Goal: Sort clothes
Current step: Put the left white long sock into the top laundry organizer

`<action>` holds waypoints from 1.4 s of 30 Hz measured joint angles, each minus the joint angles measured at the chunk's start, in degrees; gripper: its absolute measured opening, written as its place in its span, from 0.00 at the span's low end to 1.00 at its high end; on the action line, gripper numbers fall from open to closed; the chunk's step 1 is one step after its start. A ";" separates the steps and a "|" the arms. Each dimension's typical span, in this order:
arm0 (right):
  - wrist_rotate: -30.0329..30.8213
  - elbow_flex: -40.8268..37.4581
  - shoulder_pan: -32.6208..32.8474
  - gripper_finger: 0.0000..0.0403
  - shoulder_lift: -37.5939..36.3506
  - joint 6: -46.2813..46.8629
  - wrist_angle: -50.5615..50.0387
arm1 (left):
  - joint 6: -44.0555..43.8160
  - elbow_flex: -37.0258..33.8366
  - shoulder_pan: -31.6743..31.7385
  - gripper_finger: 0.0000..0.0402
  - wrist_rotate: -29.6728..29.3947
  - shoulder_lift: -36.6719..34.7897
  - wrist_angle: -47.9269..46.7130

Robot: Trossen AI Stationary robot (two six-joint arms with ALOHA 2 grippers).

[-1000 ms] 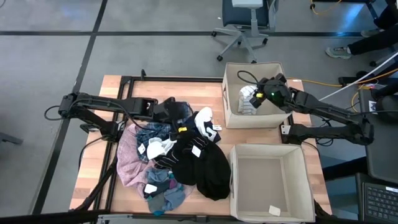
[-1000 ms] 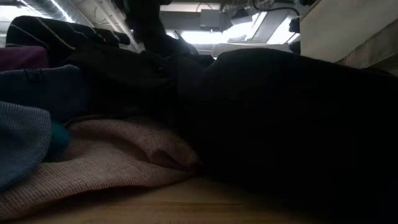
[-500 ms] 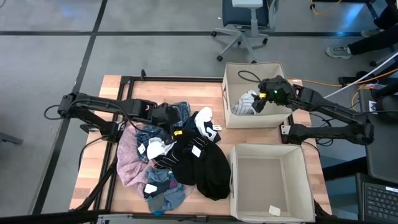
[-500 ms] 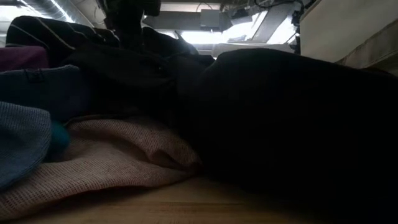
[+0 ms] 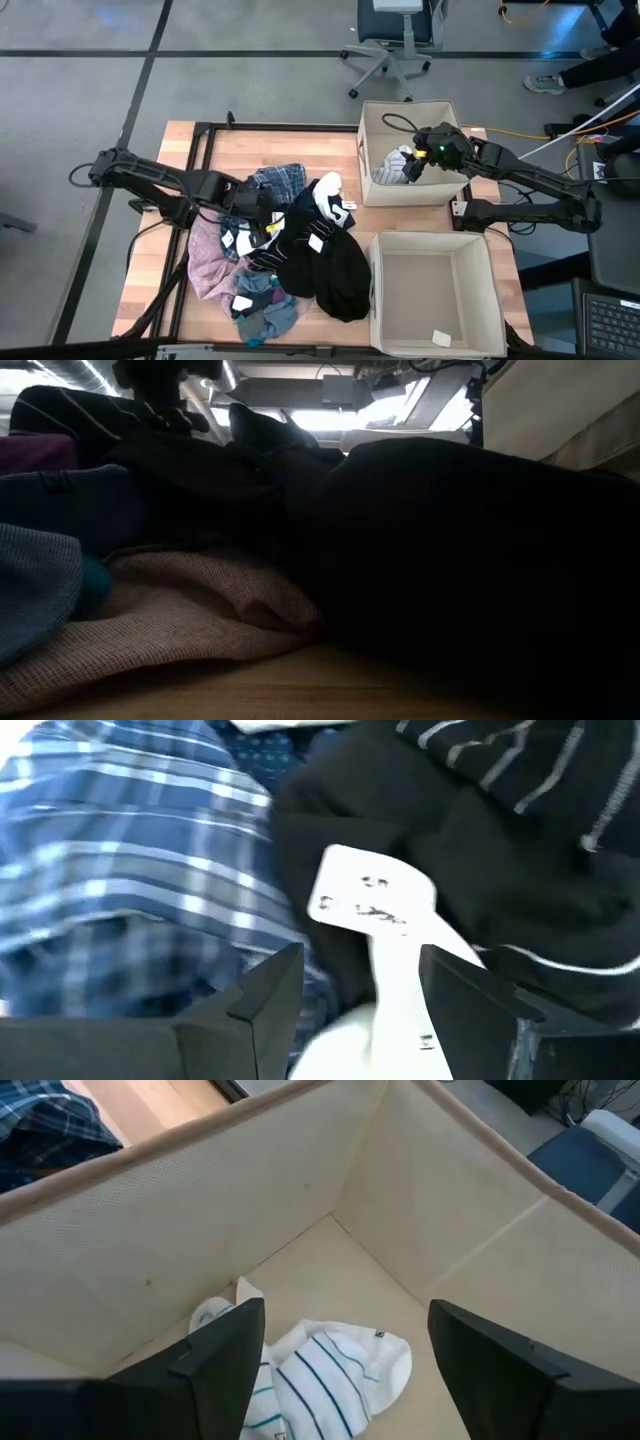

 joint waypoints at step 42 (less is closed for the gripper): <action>-0.24 -0.04 0.02 0.70 0.09 -2.62 2.63 | -9.64 -17.48 -6.18 0.28 5.43 -8.87 14.20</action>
